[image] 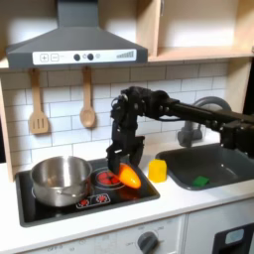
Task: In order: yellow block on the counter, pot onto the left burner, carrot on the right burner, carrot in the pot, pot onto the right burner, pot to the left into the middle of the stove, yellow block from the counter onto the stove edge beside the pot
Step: 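Put the carrot on the right burner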
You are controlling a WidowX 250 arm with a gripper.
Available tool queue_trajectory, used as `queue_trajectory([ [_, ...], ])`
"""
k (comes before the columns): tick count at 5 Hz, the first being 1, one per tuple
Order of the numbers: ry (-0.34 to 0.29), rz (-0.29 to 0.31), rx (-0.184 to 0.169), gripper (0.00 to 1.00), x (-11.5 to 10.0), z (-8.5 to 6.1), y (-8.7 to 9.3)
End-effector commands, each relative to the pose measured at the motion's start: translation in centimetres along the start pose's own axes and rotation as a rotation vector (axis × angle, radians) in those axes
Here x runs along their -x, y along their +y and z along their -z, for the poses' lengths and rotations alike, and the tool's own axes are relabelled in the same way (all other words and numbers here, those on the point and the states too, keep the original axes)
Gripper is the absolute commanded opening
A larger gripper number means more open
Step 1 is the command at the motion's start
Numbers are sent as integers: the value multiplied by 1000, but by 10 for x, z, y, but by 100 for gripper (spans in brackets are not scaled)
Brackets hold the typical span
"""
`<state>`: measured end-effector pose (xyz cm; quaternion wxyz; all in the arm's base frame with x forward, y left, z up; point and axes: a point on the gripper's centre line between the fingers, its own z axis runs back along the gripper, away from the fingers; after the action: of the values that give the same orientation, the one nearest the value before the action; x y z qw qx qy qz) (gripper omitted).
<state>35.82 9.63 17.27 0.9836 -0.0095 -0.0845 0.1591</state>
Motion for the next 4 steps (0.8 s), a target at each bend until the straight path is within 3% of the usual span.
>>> queue_trajectory([
  [1, -39, -7, 31, 100, -5, -15, 0],
  [2, -60, 5, 76, 100, -5, -17, -2],
  [3, -150, 15, 76, 100, -7, -44, -2],
  [4, -179, 44, 75, 100, 4, -63, -1],
])
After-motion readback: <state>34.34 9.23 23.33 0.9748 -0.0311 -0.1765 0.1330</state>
